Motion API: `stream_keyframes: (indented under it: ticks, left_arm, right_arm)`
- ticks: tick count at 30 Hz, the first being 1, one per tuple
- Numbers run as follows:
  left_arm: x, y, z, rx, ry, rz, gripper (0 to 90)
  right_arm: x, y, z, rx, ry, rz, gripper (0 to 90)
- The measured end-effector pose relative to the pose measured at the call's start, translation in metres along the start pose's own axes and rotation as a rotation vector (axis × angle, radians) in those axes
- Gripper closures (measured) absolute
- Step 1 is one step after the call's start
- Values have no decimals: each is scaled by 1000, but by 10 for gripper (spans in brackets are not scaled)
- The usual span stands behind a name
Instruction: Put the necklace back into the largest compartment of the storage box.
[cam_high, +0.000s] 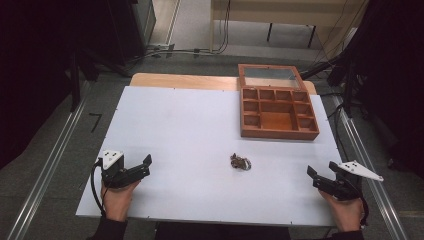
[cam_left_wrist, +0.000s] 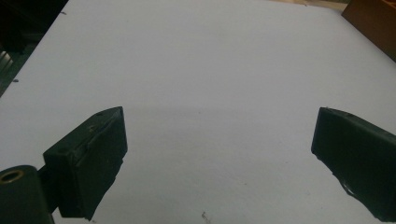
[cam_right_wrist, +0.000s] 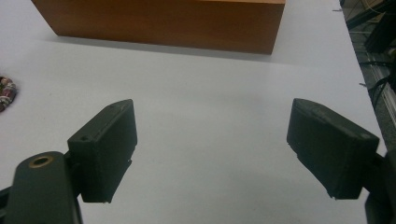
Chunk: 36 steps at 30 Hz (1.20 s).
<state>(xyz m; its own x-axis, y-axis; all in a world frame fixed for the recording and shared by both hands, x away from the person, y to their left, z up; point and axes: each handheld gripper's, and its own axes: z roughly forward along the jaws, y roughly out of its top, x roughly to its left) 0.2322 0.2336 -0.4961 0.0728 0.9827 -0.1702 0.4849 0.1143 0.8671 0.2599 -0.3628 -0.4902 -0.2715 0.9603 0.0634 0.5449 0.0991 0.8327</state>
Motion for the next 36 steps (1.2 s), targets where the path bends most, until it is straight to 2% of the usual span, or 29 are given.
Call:
stream_keyframes:
  ticks: [8,36]
  left_arm:
    - [0,-1,4,24,1,9,41]
    - [0,-1,6,30,-1,12,41]
  right_arm:
    - [4,0,2,8,2,-7,146]
    - [30,7,17,31,54,-55,150]
